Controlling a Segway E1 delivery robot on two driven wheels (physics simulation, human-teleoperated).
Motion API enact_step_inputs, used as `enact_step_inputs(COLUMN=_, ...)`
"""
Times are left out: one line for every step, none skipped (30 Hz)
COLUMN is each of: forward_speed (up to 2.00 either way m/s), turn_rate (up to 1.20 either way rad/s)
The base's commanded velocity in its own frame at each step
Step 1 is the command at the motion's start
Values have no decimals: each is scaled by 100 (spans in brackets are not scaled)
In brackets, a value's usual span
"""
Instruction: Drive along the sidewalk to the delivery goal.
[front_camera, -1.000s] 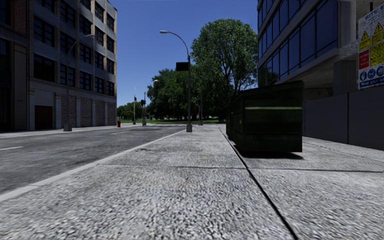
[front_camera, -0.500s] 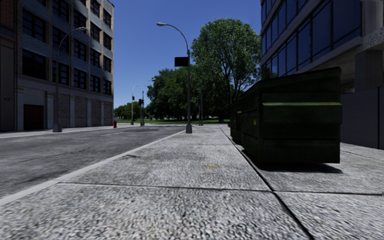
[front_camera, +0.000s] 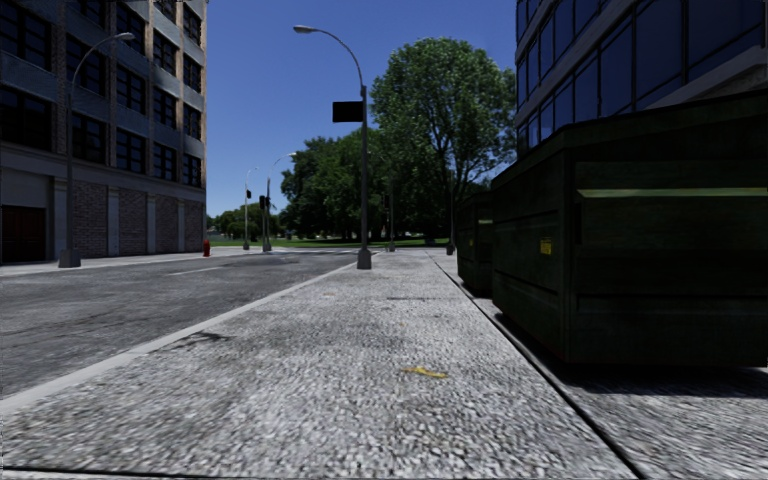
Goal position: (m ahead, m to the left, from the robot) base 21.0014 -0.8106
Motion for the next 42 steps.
enact_step_inputs(forward_speed=200, turn_rate=-23)
enact_step_inputs(forward_speed=200, turn_rate=-23)
enact_step_inputs(forward_speed=200, turn_rate=-23)
enact_step_inputs(forward_speed=200, turn_rate=-23)
enact_step_inputs(forward_speed=200, turn_rate=-23)
enact_step_inputs(forward_speed=200, turn_rate=-23)
enact_step_inputs(forward_speed=200, turn_rate=-23)
enact_step_inputs(forward_speed=200, turn_rate=-23)
enact_step_inputs(forward_speed=200, turn_rate=-23)
enact_step_inputs(forward_speed=200, turn_rate=-12)
enact_step_inputs(forward_speed=200, turn_rate=-2)
enact_step_inputs(forward_speed=200, turn_rate=0)
enact_step_inputs(forward_speed=200, turn_rate=0)
enact_step_inputs(forward_speed=200, turn_rate=0)
enact_step_inputs(forward_speed=200, turn_rate=0)
enact_step_inputs(forward_speed=200, turn_rate=0)
enact_step_inputs(forward_speed=200, turn_rate=0)
enact_step_inputs(forward_speed=200, turn_rate=0)
enact_step_inputs(forward_speed=200, turn_rate=0)
enact_step_inputs(forward_speed=200, turn_rate=0)
enact_step_inputs(forward_speed=200, turn_rate=0)
enact_step_inputs(forward_speed=200, turn_rate=0)
enact_step_inputs(forward_speed=200, turn_rate=0)
enact_step_inputs(forward_speed=200, turn_rate=0)
enact_step_inputs(forward_speed=200, turn_rate=0)
enact_step_inputs(forward_speed=200, turn_rate=-11)
enact_step_inputs(forward_speed=200, turn_rate=-19)
enact_step_inputs(forward_speed=200, turn_rate=-19)
enact_step_inputs(forward_speed=200, turn_rate=-23)
enact_step_inputs(forward_speed=200, turn_rate=-26)
enact_step_inputs(forward_speed=200, turn_rate=-27)
enact_step_inputs(forward_speed=200, turn_rate=-28)
enact_step_inputs(forward_speed=200, turn_rate=-28)
enact_step_inputs(forward_speed=200, turn_rate=-28)
enact_step_inputs(forward_speed=200, turn_rate=-28)
enact_step_inputs(forward_speed=200, turn_rate=-28)
enact_step_inputs(forward_speed=200, turn_rate=-28)
enact_step_inputs(forward_speed=200, turn_rate=-28)
enact_step_inputs(forward_speed=200, turn_rate=-28)
enact_step_inputs(forward_speed=200, turn_rate=-28)
enact_step_inputs(forward_speed=200, turn_rate=0)
enact_step_inputs(forward_speed=200, turn_rate=0)
